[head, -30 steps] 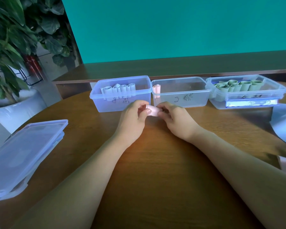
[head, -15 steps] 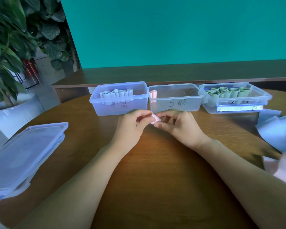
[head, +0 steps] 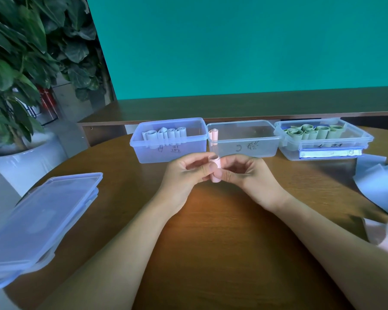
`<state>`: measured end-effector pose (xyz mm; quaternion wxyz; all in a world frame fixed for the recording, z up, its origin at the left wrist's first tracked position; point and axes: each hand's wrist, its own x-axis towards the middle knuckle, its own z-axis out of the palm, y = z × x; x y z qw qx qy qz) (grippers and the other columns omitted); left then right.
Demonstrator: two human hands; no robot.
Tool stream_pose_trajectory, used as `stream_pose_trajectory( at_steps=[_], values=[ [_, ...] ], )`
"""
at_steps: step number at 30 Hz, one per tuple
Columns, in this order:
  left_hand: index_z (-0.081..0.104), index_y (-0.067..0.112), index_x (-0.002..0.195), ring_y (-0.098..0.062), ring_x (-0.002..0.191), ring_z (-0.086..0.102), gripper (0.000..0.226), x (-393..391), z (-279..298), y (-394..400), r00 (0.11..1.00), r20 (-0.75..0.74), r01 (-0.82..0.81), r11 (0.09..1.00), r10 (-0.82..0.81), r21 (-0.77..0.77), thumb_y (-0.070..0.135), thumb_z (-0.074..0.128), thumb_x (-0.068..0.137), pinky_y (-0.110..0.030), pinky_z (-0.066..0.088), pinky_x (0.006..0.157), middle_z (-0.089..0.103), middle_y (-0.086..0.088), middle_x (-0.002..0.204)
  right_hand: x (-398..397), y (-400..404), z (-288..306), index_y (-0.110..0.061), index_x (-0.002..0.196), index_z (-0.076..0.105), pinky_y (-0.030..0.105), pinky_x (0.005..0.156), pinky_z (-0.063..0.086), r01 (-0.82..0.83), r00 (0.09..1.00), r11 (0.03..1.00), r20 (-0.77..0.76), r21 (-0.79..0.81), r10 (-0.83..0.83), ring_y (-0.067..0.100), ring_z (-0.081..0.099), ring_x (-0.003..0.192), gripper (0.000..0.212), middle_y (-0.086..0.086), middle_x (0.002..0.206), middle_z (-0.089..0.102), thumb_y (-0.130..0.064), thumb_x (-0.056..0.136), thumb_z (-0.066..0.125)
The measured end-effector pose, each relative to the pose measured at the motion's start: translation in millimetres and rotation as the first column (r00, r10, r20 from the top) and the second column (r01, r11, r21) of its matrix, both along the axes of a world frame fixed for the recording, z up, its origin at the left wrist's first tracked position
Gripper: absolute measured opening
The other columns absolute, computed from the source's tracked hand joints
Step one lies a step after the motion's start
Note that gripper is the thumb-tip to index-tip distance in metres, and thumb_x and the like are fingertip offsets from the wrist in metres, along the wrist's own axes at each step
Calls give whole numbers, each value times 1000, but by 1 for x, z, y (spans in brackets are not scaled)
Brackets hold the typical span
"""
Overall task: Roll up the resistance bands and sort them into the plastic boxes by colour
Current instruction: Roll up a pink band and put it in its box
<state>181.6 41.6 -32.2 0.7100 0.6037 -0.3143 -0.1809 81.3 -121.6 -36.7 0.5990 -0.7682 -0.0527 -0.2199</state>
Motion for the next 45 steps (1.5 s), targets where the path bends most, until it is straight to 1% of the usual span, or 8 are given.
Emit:
stream_pose_trajectory(
  at_steps=[10,20,26,29,31,34,41,45],
  values=[
    [75,9,109,-19,97,72,28,-1,3,3,997,74,19,999,-21,31,4,78,82,-24,55,83,77,-6,103,-6,-16,11,-12,119,69,34,76,59,29,997,999,-72,-17,-30,25,73,85,42,9,99,76,-20,79,78],
    [62,8,108,-22,88,74,43,-4,9,-3,986,163,1,993,-20,115,9,87,73,-35,60,84,78,-2,94,-7,-21,16,-5,109,77,26,74,56,-47,978,996,-197,72,61,21,68,81,26,18,95,75,-17,86,74],
    [68,22,113,-14,95,73,43,-8,-5,-22,975,162,-159,987,153,24,23,88,75,-33,57,90,77,4,99,-5,-32,34,-10,99,79,28,72,54,136,987,990,-89,48,-131,18,65,77,14,15,87,74,-18,88,76],
    [67,26,115,-7,95,70,40,-3,-12,-34,939,220,-277,960,263,36,28,85,79,-21,54,88,75,8,98,5,-48,60,-15,89,80,28,70,55,262,965,959,7,-112,-263,16,64,75,10,-4,83,77,-19,94,72],
    [66,27,117,-4,90,69,39,2,-12,-41,907,269,-343,939,324,27,32,82,82,-15,52,83,75,8,92,19,-65,76,-17,86,81,34,76,60,341,939,913,30,-226,-343,23,68,80,14,-3,86,78,-25,93,73],
    [62,32,123,-4,80,65,38,9,-10,-53,838,398,-420,907,374,33,33,76,88,-7,45,72,69,10,82,47,-90,92,-26,84,82,34,82,60,451,868,807,-24,-381,-497,12,70,75,10,-5,80,78,-29,86,74],
    [62,22,133,0,72,55,44,28,-13,-75,756,522,-488,871,395,48,36,70,92,-6,39,64,50,16,68,102,-105,96,-24,65,80,22,84,59,351,793,743,-241,-570,-560,12,75,74,19,-6,67,75,-20,81,72],
    [63,25,130,-5,79,60,46,32,-17,-76,747,550,-478,876,373,56,47,67,90,-5,43,66,60,12,80,128,-108,84,-10,80,81,25,83,60,323,759,732,-298,-600,-579,11,75,68,12,0,69,76,-17,84,72]
  ],
)
